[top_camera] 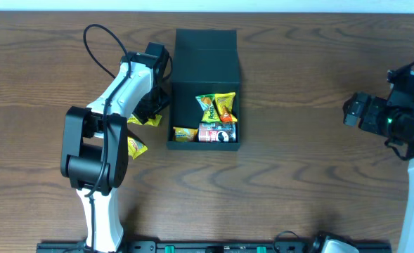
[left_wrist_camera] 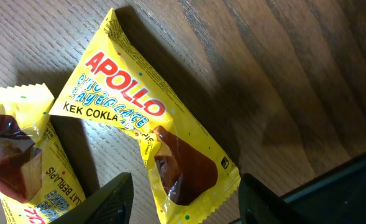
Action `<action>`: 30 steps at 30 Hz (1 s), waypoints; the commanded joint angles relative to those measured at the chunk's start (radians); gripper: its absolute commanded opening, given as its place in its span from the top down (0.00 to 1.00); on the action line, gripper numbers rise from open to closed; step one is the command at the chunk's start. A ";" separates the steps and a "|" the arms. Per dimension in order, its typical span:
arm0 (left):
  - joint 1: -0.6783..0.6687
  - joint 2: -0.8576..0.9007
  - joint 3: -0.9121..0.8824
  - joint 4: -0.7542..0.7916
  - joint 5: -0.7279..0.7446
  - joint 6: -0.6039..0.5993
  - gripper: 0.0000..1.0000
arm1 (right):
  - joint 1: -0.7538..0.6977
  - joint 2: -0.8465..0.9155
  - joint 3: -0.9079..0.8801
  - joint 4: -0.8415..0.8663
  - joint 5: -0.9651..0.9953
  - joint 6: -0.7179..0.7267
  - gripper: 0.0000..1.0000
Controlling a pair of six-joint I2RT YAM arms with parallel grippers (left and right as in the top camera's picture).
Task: Pack container
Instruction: 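Withdraw the left gripper to the yellow Apollo candies left of box, then grasp a yellow Apollo chocolate cake packet with the left gripper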
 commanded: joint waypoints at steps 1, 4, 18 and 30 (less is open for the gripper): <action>0.003 0.015 -0.009 -0.012 0.000 0.000 0.44 | -0.008 -0.002 0.005 0.000 -0.008 0.003 0.01; 0.003 0.015 -0.011 -0.028 -0.004 0.000 0.44 | -0.008 -0.002 0.005 0.000 -0.008 0.003 0.01; 0.031 0.015 -0.035 -0.019 -0.050 -0.004 0.60 | -0.008 -0.002 0.005 -0.001 -0.008 0.003 0.01; 0.042 0.015 -0.035 -0.023 -0.050 0.013 0.94 | -0.008 -0.002 0.005 0.000 -0.016 0.003 0.01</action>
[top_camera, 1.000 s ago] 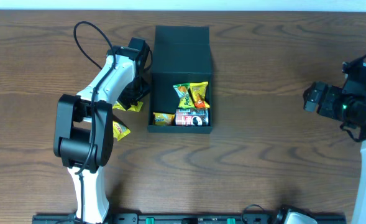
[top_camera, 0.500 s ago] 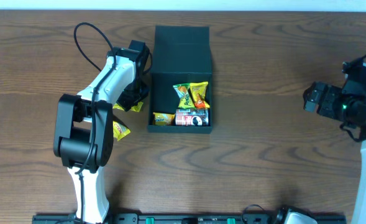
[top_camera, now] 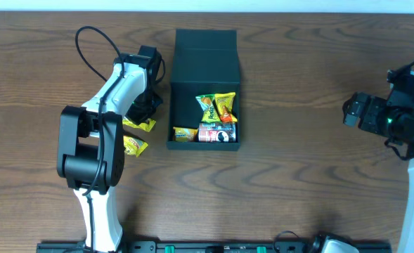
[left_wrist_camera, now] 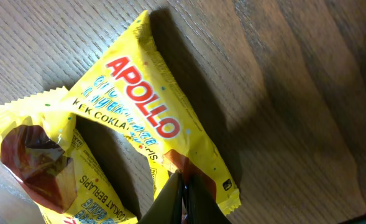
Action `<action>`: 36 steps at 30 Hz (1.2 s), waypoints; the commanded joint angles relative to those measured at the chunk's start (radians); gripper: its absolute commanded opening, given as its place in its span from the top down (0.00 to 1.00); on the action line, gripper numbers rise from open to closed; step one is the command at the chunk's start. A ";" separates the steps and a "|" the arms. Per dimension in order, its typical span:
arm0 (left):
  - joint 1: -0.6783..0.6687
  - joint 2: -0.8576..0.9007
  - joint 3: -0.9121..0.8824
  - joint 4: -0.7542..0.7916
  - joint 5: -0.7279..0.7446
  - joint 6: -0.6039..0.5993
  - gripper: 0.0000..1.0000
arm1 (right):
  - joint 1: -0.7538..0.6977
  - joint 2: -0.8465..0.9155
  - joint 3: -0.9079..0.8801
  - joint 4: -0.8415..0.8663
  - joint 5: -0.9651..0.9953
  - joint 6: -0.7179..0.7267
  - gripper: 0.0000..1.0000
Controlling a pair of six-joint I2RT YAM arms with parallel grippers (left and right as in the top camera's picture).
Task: Pack container
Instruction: 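Grasp a yellow Apollo chocolate cake packet with the left gripper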
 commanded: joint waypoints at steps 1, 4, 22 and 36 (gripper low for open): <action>0.003 0.015 -0.006 -0.003 -0.020 0.026 0.94 | -0.008 -0.002 0.005 0.000 -0.012 0.003 0.01; 0.003 0.013 0.002 -0.013 -0.030 0.072 0.94 | -0.008 -0.002 0.005 0.003 -0.011 0.002 0.01; -0.217 -0.282 0.163 0.056 -0.246 0.618 0.94 | -0.009 -0.002 0.005 0.020 0.034 -0.006 0.01; -0.016 -0.100 0.154 -0.053 0.028 0.227 0.35 | -0.008 -0.002 0.005 0.002 0.033 -0.008 0.01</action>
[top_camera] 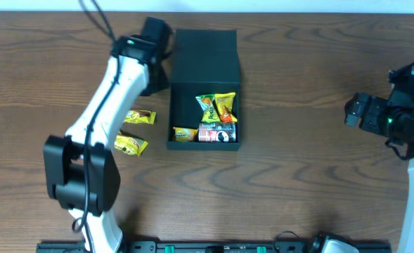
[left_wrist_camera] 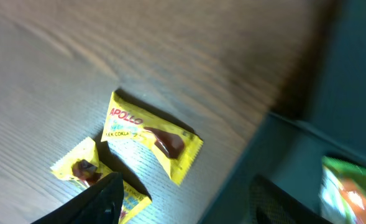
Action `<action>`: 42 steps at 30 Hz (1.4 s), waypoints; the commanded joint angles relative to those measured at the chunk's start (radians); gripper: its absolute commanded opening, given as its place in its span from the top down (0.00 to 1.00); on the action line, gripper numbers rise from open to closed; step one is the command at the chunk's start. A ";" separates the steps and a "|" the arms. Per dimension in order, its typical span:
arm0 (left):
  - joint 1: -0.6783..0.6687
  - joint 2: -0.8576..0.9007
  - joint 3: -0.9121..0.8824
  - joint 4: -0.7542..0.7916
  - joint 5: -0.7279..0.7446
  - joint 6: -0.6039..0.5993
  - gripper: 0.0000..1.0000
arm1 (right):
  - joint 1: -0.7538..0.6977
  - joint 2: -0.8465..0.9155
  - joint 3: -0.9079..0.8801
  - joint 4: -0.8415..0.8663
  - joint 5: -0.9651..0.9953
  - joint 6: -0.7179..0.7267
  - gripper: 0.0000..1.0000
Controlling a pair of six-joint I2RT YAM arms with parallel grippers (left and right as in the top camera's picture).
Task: Pack container
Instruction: 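Grasp a yellow Apollo chocolate cake packet with the left gripper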
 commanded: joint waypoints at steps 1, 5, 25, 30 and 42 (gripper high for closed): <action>0.045 0.073 -0.010 -0.007 0.120 -0.072 0.34 | -0.008 -0.002 0.005 -0.001 0.006 -0.008 0.01; 0.070 0.165 -0.010 -0.011 0.255 -0.079 0.39 | -0.008 -0.002 0.005 -0.001 0.006 -0.008 0.01; 0.074 0.215 -0.013 -0.088 0.111 -0.232 0.52 | -0.008 -0.002 0.005 -0.005 0.006 -0.008 0.01; 0.082 0.215 -0.035 -0.037 0.127 -0.233 0.52 | -0.008 -0.002 0.005 -0.005 0.006 -0.008 0.01; 0.105 0.215 -0.077 -0.014 0.160 -0.236 0.60 | -0.008 -0.002 0.005 -0.004 0.005 -0.008 0.01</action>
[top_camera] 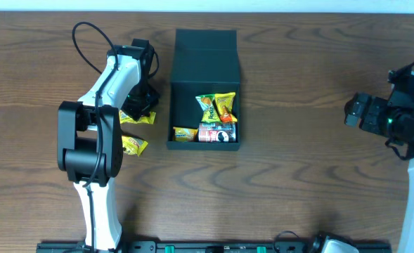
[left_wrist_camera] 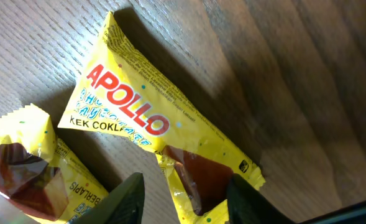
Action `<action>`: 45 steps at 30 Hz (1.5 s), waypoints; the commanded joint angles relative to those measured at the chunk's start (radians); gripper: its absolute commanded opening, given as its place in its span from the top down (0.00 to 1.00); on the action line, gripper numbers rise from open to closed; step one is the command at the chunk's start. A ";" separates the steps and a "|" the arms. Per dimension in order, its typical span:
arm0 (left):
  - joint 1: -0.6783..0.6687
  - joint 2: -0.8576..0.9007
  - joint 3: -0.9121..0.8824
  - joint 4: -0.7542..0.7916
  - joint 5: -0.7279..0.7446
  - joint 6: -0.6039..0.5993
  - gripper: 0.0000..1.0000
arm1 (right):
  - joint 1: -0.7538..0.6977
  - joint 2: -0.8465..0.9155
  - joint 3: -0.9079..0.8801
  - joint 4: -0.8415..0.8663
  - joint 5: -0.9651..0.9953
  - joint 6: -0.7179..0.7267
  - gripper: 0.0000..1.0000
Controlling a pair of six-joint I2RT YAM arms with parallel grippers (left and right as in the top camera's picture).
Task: Pack container
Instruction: 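Grasp a yellow Apollo chocolate cake packet with the left gripper, then carry the Apollo packet into the box and release it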
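Observation:
A yellow Apollo cake packet (left_wrist_camera: 151, 124) lies flat on the wooden table, left of the black box (top_camera: 173, 105). My left gripper (left_wrist_camera: 186, 208) is low over it and open. Its dark fingers (left_wrist_camera: 125, 200) stand either side of the packet's lower end without pinching it. In the overhead view the left gripper (top_camera: 138, 107) covers part of this packet (top_camera: 138, 117). A second yellow packet (left_wrist_camera: 27, 177) lies close beside it, also visible from above (top_camera: 133, 145). My right gripper (top_camera: 354, 111) hangs far off at the right edge, its jaws unclear.
The box's raised lid (top_camera: 205, 55) stands open behind it. Inside the box lie several snacks: green and orange bags (top_camera: 217, 107), a small yellow packet (top_camera: 185, 133) and a can (top_camera: 217, 133). The left arm's cable (top_camera: 87, 42) loops over the table.
My left gripper was raised near the box lid, open, with both packets seen small below. Now it is down close over the Apollo packet, still open, fingers astride its end.
My left gripper first stood open around the Apollo packet's end, then was shut on it. Afterwards it was high and open while the packet lay on the table. Now it is low over that packet again, open. The right arm has stayed put.

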 commanded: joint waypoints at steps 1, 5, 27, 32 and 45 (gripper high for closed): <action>0.008 0.000 -0.031 0.008 0.005 -0.010 0.60 | -0.008 -0.002 0.005 -0.001 0.003 -0.008 0.01; 0.009 0.000 -0.069 0.029 0.026 -0.010 0.78 | -0.008 -0.002 0.005 -0.001 -0.002 -0.008 0.01; -0.072 -0.251 0.023 0.064 -0.218 0.283 0.94 | -0.009 -0.002 0.005 0.017 0.006 -0.008 0.01; -0.214 -0.364 0.023 0.155 -0.233 0.682 0.94 | -0.009 -0.002 0.005 0.023 0.006 -0.009 0.01; -0.414 -0.227 0.013 0.093 -0.010 1.085 0.94 | -0.008 -0.002 0.005 0.006 0.006 -0.008 0.01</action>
